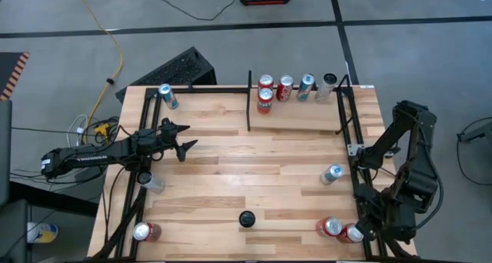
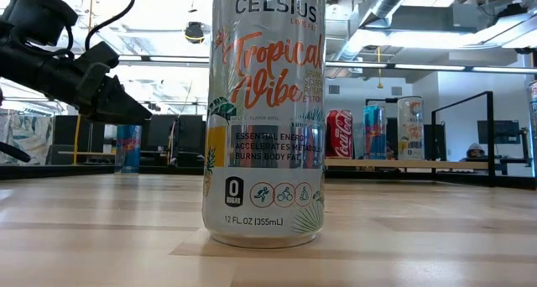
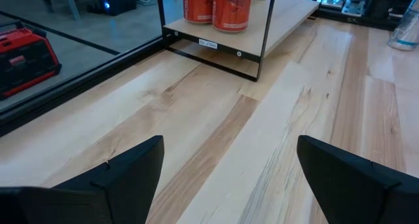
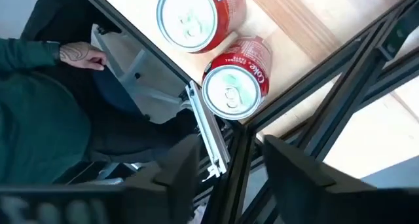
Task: Place canned beverage on shelf
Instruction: Put the right red-white soda can on the shelf aligned with the other red-white soda can
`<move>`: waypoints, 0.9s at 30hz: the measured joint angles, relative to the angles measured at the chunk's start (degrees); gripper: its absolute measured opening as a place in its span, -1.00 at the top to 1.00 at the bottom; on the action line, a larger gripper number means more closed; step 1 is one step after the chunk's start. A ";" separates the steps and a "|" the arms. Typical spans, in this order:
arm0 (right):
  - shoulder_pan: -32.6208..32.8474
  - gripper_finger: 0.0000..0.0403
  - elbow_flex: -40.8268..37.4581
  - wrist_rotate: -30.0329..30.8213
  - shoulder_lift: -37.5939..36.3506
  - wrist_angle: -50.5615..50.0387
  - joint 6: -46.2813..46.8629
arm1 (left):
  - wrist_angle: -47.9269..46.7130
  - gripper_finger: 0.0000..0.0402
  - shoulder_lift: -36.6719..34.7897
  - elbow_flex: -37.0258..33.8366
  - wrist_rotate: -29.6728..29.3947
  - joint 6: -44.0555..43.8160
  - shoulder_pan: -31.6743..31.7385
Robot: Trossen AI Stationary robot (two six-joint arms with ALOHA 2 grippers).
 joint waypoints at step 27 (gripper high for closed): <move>-1.74 -0.46 -0.04 -4.02 12.25 2.44 -16.67 | 0.00 -0.66 0.01 0.00 0.00 0.00 0.00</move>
